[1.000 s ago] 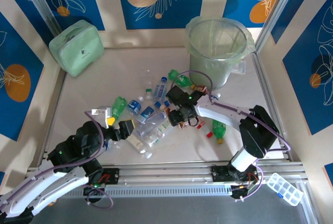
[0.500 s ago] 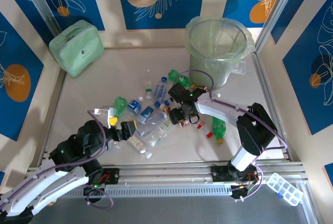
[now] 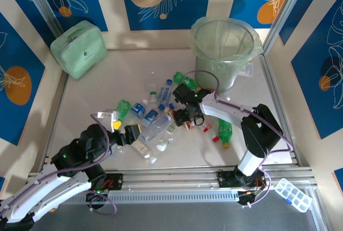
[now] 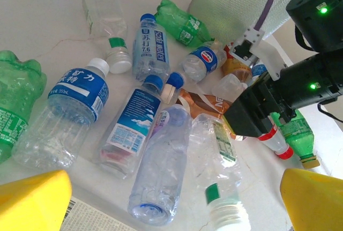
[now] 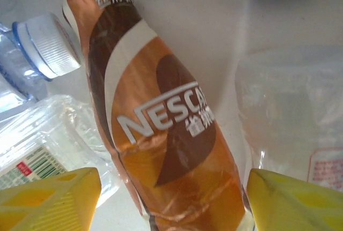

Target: Put the plastic bottles in the bin

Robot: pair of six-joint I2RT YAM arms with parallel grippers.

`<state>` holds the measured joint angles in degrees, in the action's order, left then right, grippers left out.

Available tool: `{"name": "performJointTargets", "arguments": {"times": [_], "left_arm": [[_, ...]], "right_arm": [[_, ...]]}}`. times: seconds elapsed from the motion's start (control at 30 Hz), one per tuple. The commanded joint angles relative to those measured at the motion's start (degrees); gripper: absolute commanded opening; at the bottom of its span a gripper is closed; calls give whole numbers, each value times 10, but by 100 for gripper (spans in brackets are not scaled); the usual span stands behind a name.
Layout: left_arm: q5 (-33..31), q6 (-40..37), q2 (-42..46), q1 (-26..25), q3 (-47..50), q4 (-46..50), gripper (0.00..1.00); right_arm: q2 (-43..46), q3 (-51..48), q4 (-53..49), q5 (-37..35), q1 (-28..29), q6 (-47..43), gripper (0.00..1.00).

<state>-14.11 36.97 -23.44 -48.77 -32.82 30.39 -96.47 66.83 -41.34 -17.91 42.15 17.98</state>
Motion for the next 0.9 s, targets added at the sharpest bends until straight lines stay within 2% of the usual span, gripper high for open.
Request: {"name": "performJointTargets", "arguments": {"times": [0.0, 0.63, 0.8, 0.87], "left_arm": [[2, -11, -2, 4, 6, -15, 99], [3, -11, -2, 3, 8, -17, 99], [-2, -10, -1, 3, 9, -17, 99], [-3, -10, -2, 4, 9, -17, 99]], "right_arm": [[-30, 8, -12, -8, 4, -8, 76], [-32, 9, -32, -27, 31, -9, 74], [-26, 11, -29, -31, 31, -10, 64], [-22, 10, -30, -25, 31, -12, 63]]}}
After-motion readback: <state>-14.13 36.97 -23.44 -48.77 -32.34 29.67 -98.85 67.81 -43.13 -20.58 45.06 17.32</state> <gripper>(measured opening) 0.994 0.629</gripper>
